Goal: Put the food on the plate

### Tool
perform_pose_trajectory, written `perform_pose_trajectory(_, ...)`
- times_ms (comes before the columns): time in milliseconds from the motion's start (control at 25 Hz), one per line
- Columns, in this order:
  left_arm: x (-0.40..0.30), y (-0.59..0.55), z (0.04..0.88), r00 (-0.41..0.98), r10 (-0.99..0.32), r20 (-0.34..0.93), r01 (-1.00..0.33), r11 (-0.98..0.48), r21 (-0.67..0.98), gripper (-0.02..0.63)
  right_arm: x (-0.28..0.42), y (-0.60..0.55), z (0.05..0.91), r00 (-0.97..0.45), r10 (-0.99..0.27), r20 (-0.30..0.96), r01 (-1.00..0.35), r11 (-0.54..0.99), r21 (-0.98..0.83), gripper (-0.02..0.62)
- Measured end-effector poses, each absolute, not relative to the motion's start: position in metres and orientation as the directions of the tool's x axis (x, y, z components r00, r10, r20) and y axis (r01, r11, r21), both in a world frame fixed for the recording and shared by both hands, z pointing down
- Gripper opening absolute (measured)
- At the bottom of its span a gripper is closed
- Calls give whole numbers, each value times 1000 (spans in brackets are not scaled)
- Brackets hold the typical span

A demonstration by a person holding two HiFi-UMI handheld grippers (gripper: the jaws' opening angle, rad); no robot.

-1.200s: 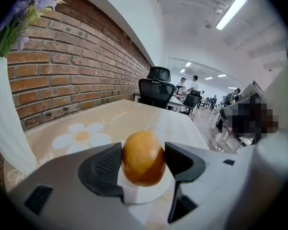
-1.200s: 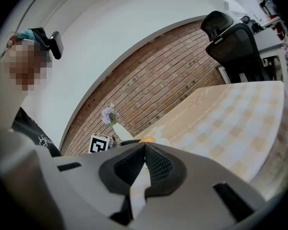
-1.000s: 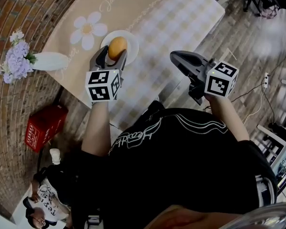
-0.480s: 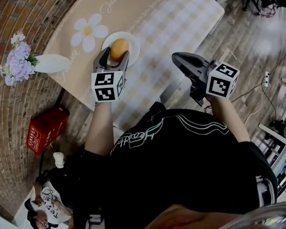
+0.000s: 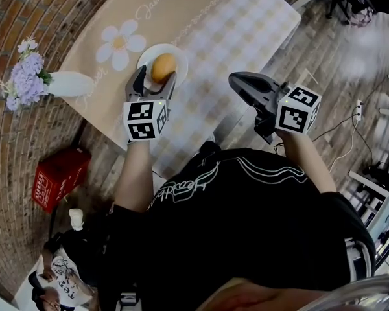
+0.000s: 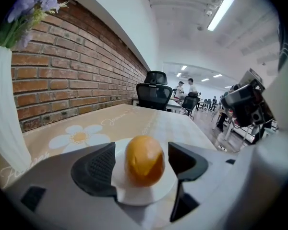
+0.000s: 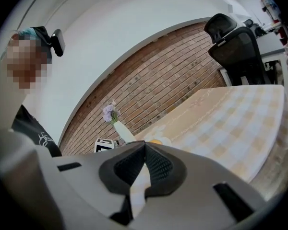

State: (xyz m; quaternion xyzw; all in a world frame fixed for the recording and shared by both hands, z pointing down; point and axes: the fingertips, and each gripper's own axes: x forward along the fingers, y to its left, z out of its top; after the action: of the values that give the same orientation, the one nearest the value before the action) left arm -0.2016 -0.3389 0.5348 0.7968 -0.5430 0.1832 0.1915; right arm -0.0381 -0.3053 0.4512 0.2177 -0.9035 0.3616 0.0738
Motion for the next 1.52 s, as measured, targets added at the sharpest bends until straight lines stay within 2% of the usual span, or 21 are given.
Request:
perform_pose_trajectory(400, -213, -307, 481, 360, -827, 431, -929, -279, 241, 319, -50, -293, 416, -923, -317, 218, -382, 690, -615, -3)
perform_pose_trajectory(560, -206, -282, 434, 414, -836, 361, -895, -302, 327, 305, -56, -287, 395, -933, -310, 183, -358, 746, -562, -3)
perform_pose_trajectory(680, -199, -260, 398, 469, -832, 296, -845, -325, 425, 241, -62, -281, 378, -943, -296, 153, -331, 779, -533, -3)
perform_pose_trajectory(760, -191, -246, 373, 505, -824, 257, -820, -364, 442, 176, -68, -275, 366, -952, -275, 131, -302, 798, -521, -3)
perform_pose_trajectory(920, -169, -219, 334, 585, -787, 196, -771, -463, 437, 133, -78, -260, 345, -967, -232, 106, -254, 842, -475, -3)
perform_pose_trajectory(1160, -161, -199, 306, 609, -772, 183, -757, -496, 426, 35, -90, -239, 324, -983, -166, 81, -184, 885, -427, -3)
perform_pose_trajectory(1280, -157, -195, 307, 611, -768, 190, -763, -508, 399, 12, -95, -235, 322, -985, -155, 77, -173, 894, -413, -3)
perform_pose_trajectory(1520, -154, -198, 310, 625, -760, 175, -746, -517, 419, 9, -101, -234, 323, -985, -158, 66, -171, 889, -424, -3)
